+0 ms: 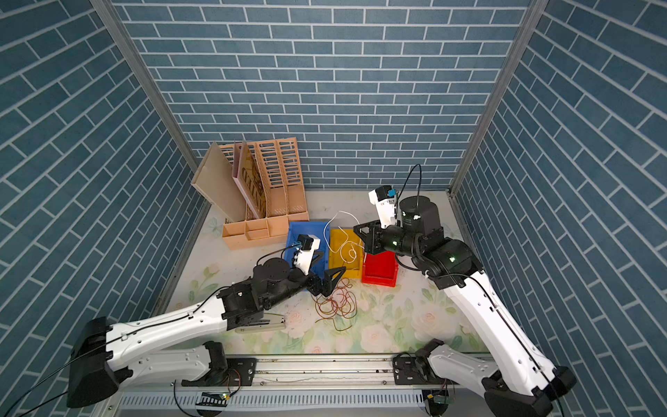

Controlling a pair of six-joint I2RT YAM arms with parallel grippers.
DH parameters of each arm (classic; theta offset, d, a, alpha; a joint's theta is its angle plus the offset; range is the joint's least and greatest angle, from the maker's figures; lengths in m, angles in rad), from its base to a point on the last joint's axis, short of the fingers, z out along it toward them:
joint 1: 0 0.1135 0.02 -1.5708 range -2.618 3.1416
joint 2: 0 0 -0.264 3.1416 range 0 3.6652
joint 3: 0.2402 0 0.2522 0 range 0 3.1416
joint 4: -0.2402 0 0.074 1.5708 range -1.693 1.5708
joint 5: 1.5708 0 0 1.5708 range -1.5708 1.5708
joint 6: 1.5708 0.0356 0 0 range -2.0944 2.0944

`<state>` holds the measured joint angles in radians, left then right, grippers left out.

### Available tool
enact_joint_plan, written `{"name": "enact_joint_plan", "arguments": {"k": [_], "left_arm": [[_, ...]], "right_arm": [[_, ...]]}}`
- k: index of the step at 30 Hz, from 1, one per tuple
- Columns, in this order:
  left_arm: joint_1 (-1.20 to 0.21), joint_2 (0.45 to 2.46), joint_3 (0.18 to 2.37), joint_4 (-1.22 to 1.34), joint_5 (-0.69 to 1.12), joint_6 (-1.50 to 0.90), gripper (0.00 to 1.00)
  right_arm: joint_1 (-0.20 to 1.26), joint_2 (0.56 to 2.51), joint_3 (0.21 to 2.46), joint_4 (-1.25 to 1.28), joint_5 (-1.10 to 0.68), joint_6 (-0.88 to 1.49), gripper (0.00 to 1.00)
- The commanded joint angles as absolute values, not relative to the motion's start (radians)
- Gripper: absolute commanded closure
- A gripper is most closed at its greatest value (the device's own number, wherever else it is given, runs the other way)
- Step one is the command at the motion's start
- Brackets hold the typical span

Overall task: Untangle and sort cables by color
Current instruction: Untie the cable.

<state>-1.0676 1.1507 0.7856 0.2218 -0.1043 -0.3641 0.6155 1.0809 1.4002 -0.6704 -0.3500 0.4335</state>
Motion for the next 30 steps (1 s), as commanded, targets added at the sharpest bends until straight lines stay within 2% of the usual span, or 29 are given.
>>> {"name": "enact_joint_plan", "arguments": {"k": [1, 12, 16, 20, 30], "left_arm": [[-1.07, 1.185, 0.761, 0.341, -0.071, -0.326, 0.02], [-1.07, 1.29, 0.776, 0.383, -0.11, -0.273, 0.11], [-1.067, 1.311, 0.773, 0.394, -0.155, -0.28, 0.19], [-1.058, 1.34, 0.777, 0.413, -0.156, -0.284, 0.34], [-1.027, 1.442, 0.838, 0.367, -0.087, -0.337, 0.88]], "right_arm": [[0.619, 1.079, 1.45, -0.678, -0.374, 0.469, 1.0], [0.62, 1.08, 1.507, -0.675, -0.39, 0.489, 1.0], [0.62, 1.077, 1.51, -0.673, -0.396, 0.495, 1.0], [0.619, 1.069, 1.507, -0.676, -0.394, 0.497, 1.0], [0.62, 1.055, 1.492, -0.678, -0.379, 0.496, 1.0]]}}
